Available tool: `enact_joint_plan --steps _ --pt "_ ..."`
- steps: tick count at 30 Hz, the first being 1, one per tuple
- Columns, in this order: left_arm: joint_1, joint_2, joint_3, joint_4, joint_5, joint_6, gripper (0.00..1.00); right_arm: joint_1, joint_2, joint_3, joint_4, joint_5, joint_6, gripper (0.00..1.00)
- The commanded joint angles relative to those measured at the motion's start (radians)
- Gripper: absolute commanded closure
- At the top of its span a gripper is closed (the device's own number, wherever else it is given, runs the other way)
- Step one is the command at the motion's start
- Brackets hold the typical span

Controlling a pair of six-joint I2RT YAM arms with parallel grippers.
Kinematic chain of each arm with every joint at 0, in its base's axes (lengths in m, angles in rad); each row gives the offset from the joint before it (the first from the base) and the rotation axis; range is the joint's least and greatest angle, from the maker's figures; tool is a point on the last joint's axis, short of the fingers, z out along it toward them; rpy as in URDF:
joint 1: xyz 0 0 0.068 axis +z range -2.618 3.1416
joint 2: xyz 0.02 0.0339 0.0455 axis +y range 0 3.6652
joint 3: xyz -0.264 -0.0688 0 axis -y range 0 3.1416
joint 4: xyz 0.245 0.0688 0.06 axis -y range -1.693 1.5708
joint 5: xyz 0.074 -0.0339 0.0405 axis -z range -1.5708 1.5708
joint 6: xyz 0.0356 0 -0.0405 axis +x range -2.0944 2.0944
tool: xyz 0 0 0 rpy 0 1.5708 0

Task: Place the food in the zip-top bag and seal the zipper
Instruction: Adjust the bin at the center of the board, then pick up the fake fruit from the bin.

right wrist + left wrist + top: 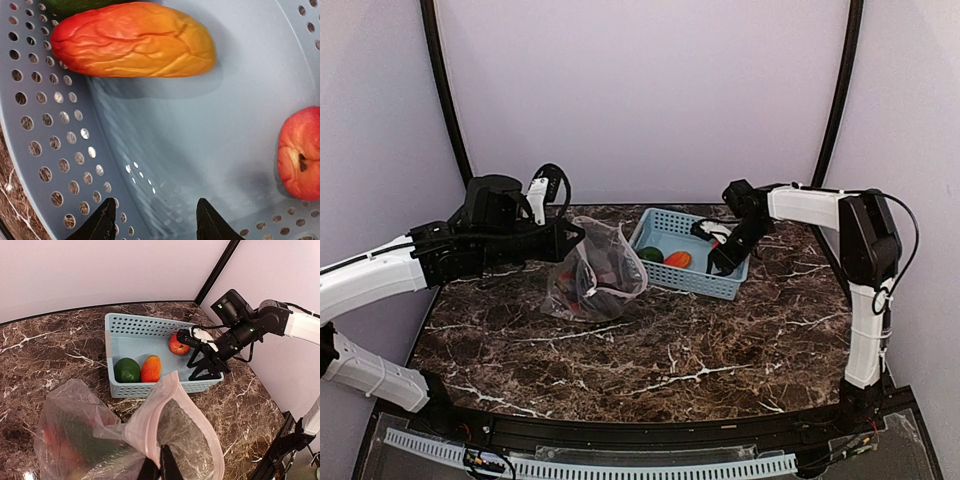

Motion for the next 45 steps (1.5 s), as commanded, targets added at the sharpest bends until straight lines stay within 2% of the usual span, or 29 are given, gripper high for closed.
enact_joint_plan --steps 1,4,7,12,16,19,23,25,31,36,45 --pt "0.007 -0.036 -0.024 0.001 -0.028 0.018 0.99 0.07 -0.117 -0.124 -0.021 0.015 -0.035 0.47" --pt "0.008 -0.035 -0.026 0.001 -0.034 0.024 0.99 0.161 -0.153 -0.178 -0.038 -0.006 -0.024 0.47" --pt "0.008 -0.027 -0.026 0.002 -0.032 0.026 0.99 0.228 -0.158 -0.162 -0.056 -0.05 -0.003 0.45" --pt "0.009 -0.011 -0.024 -0.004 -0.011 0.021 0.99 0.226 -0.111 -0.044 -0.082 -0.033 0.027 0.45" --pt "0.009 -0.006 -0.025 -0.009 0.01 0.008 0.99 0.204 -0.122 -0.014 -0.088 -0.055 0.032 0.44" --pt "0.009 -0.005 -0.029 -0.012 0.012 0.008 0.99 0.204 -0.141 -0.023 -0.087 -0.057 -0.036 0.42" --pt "0.009 0.005 -0.032 -0.012 0.017 0.007 0.99 0.184 -0.172 -0.069 -0.056 -0.11 -0.259 0.37" --pt "0.009 0.011 -0.03 -0.011 0.03 0.004 0.99 0.176 -0.164 -0.064 -0.049 -0.111 -0.292 0.36" --pt "0.009 0.014 -0.025 -0.013 0.042 -0.006 0.99 0.182 -0.092 0.029 -0.089 -0.123 -0.126 0.36" --pt "0.009 0.016 -0.021 -0.014 0.043 -0.011 0.99 0.203 -0.073 0.012 -0.093 -0.174 0.065 0.35" --pt "0.009 0.02 -0.009 -0.014 0.036 -0.007 0.99 0.231 0.002 0.001 -0.09 -0.17 0.124 0.34"
